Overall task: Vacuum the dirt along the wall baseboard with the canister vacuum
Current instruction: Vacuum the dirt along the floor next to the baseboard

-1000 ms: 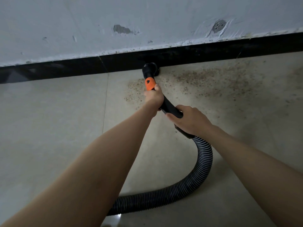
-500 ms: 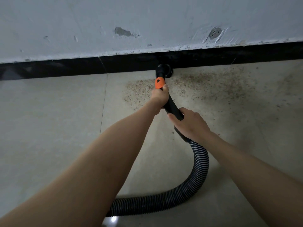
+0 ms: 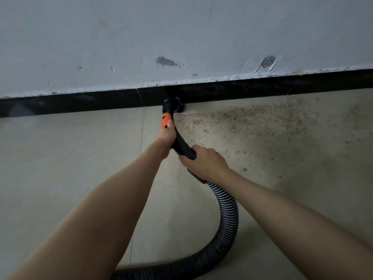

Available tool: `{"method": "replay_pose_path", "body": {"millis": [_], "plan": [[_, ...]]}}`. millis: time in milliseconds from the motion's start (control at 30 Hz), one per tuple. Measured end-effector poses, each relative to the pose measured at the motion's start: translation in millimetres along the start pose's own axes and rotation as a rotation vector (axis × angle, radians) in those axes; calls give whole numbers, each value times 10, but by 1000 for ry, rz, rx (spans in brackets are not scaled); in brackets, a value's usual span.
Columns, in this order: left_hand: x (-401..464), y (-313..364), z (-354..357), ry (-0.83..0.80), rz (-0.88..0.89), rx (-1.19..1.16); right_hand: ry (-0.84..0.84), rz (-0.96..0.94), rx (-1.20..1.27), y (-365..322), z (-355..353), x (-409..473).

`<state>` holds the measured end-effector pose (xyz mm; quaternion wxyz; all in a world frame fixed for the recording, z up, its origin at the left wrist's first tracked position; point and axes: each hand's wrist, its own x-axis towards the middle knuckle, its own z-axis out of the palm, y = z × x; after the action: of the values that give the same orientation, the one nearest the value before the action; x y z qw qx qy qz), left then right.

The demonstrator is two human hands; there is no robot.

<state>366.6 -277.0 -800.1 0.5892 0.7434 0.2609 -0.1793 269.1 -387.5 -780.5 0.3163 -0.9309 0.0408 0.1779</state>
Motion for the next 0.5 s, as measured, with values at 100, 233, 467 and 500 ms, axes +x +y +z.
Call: {"method": "replay_pose_path", "body": {"millis": [100, 233, 467, 500], "plan": [[20, -43, -232, 56, -21, -25, -5, -58, -58, -178, 55, 15], [20, -129, -539, 88, -55, -37, -26, -115, -162, -413, 180, -8], [-56, -245, -668, 73, -95, 78, -104, -78, -81, -456, 311, -104], [-66, -235, -650, 67, -89, 91, -111, -70, -41, -441, 304, -114]]}}
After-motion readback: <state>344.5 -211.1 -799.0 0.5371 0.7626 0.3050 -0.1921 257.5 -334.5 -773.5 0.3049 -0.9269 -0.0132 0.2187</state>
